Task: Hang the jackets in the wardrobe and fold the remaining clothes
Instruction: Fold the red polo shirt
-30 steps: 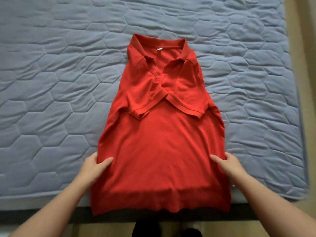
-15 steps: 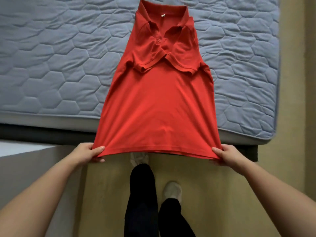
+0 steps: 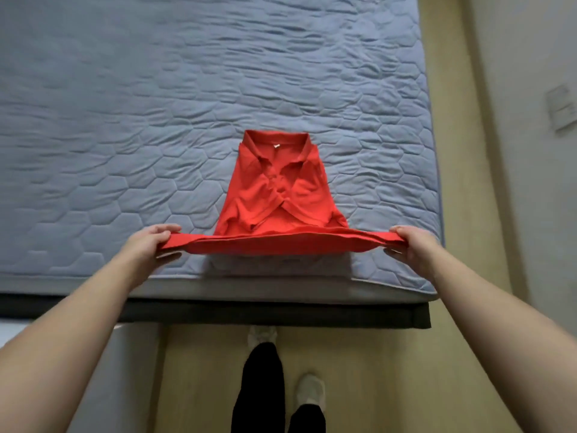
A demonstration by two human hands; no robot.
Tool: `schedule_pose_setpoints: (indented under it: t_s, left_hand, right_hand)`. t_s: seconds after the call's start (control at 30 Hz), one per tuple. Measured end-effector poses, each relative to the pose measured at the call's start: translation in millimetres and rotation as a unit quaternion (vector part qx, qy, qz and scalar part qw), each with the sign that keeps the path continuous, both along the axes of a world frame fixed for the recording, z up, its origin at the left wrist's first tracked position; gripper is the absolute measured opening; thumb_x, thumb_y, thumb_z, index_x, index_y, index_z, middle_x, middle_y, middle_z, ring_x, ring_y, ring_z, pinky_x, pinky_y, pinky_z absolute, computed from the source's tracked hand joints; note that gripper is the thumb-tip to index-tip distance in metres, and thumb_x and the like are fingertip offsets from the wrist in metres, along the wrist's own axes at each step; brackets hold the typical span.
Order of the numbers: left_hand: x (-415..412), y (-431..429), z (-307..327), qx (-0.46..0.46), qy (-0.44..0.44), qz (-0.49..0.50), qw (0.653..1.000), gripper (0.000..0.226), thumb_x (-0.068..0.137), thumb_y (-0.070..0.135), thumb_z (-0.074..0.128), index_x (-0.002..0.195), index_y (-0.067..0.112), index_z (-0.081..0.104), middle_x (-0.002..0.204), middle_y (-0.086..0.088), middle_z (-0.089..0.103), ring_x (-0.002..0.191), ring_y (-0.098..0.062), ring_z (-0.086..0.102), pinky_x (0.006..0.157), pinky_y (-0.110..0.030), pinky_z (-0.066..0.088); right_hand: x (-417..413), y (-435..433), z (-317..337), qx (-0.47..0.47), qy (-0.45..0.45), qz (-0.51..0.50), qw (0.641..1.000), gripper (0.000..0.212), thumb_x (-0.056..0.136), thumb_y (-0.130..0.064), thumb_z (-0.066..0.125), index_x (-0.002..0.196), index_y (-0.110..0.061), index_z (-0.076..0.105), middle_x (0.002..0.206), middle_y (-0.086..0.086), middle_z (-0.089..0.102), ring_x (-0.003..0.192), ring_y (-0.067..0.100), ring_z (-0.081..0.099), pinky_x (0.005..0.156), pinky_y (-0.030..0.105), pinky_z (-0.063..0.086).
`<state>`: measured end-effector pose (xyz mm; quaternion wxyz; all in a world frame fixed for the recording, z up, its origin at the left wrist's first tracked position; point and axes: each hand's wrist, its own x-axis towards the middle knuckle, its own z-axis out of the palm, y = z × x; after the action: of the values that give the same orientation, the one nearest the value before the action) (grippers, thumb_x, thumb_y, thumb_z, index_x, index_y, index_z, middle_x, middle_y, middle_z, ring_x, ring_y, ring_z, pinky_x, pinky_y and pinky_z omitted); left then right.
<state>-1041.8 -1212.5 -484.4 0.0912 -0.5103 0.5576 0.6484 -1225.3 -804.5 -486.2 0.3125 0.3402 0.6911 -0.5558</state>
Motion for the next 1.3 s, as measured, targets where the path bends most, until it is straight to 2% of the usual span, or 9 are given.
schedule_pose_setpoints:
  t_s: [0.13, 0.27, 0.37, 0.53, 0.67, 0.8, 1.03, 1.1, 1.3]
  left_hand:
    - [-123, -42, -3, -0.027, 0.046, 0.040, 0.998, 0.031, 0.099, 0.003, 0.032, 0.084, 0.018, 0.056, 0.082, -0.004, 0.056, 0.073, -0.013, 0.055, 0.069, -0.031, 0.048]
    - [-215, -69, -41, -0.045, 0.099, 0.004, 0.994, 0.035, 0.101, 0.024, 0.041, 0.135, 0.021, 0.035, 0.094, 0.002, 0.058, 0.084, -0.013, 0.056, 0.078, -0.038, 0.045]
    - [-209, -53, -102, -0.134, -0.011, -0.053, 0.989, 0.060, 0.096, 0.017, 0.053, 0.147, 0.008, 0.022, 0.123, -0.014, 0.055, 0.108, -0.027, 0.057, 0.090, -0.040, 0.046]
    - [-118, -22, -207, -0.083, -0.185, -0.075, 0.976, 0.070, 0.084, 0.031, 0.071, 0.139, 0.003, 0.037, 0.136, -0.019, 0.050, 0.121, -0.034, 0.051, 0.096, -0.045, 0.045]
    - [-117, -7, -230, 0.051, -0.114, 0.066, 0.990, 0.035, 0.085, 0.031, 0.068, 0.115, 0.017, 0.055, 0.110, -0.011, 0.062, 0.080, -0.026, 0.062, 0.058, -0.033, 0.054]
    - [-119, 6, -237, -0.012, -0.050, 0.141, 0.989, 0.035, 0.087, 0.014, 0.066, 0.120, 0.009, 0.056, 0.106, -0.011, 0.060, 0.071, -0.016, 0.058, 0.042, -0.023, 0.053]
    - [-21, 32, -217, -0.133, -0.122, 0.057, 0.982, 0.041, 0.083, 0.019, 0.072, 0.118, 0.002, 0.062, 0.116, -0.015, 0.065, 0.094, -0.020, 0.060, 0.096, -0.043, 0.050]
    - [11, 50, -200, -0.151, -0.120, 0.010, 0.981, 0.038, 0.084, 0.018, 0.071, 0.119, 0.008, 0.059, 0.114, -0.011, 0.064, 0.090, -0.021, 0.061, 0.089, -0.039, 0.053]
    - [46, 62, -191, -0.086, -0.063, -0.124, 0.987, 0.054, 0.081, -0.011, 0.064, 0.126, 0.010, 0.043, 0.119, -0.009, 0.049, 0.094, -0.016, 0.054, 0.064, -0.018, 0.055]
  right_hand:
    - [-103, -57, -4, 0.015, 0.090, -0.029, 0.995, 0.013, 0.090, -0.007, 0.047, 0.089, -0.014, 0.058, 0.073, 0.004, 0.066, 0.062, 0.014, 0.064, 0.055, 0.026, 0.053]
    - [-174, -99, -40, 0.026, 0.179, 0.037, 0.983, 0.028, 0.096, -0.032, 0.047, 0.122, -0.023, 0.044, 0.097, 0.001, 0.057, 0.083, 0.012, 0.055, 0.065, 0.027, 0.042]
    - [-152, -104, -103, 0.122, 0.133, 0.132, 0.975, 0.070, 0.084, -0.038, 0.062, 0.143, -0.014, 0.033, 0.099, 0.007, 0.053, 0.075, 0.011, 0.051, 0.062, 0.019, 0.041]
    - [-62, -83, -196, 0.207, -0.021, 0.074, 0.975, 0.083, 0.086, -0.022, 0.069, 0.147, 0.002, 0.019, 0.148, 0.023, 0.035, 0.136, 0.034, 0.037, 0.113, 0.038, 0.028]
    - [-65, -76, -225, 0.109, -0.068, -0.108, 0.986, 0.071, 0.085, -0.030, 0.070, 0.142, -0.013, 0.032, 0.136, 0.013, 0.048, 0.115, 0.031, 0.054, 0.085, 0.046, 0.052]
    - [-71, -80, -236, 0.017, -0.034, -0.129, 0.991, 0.036, 0.088, -0.005, 0.064, 0.122, -0.011, 0.054, 0.107, 0.008, 0.059, 0.071, 0.012, 0.056, 0.040, 0.020, 0.051]
    - [11, -14, -237, 0.115, -0.052, -0.020, 0.992, 0.018, 0.084, -0.008, 0.070, 0.081, -0.016, 0.055, 0.091, 0.006, 0.063, 0.074, 0.019, 0.060, 0.055, 0.026, 0.058]
    - [42, 6, -226, 0.169, -0.011, 0.081, 0.982, 0.019, 0.082, -0.012, 0.073, 0.092, -0.015, 0.057, 0.100, 0.010, 0.066, 0.082, 0.022, 0.061, 0.075, 0.036, 0.055]
    - [59, 34, -209, 0.009, 0.062, 0.278, 0.959, 0.040, 0.080, 0.003, 0.071, 0.111, -0.016, 0.053, 0.095, -0.001, 0.063, 0.073, 0.001, 0.060, 0.059, 0.016, 0.053]
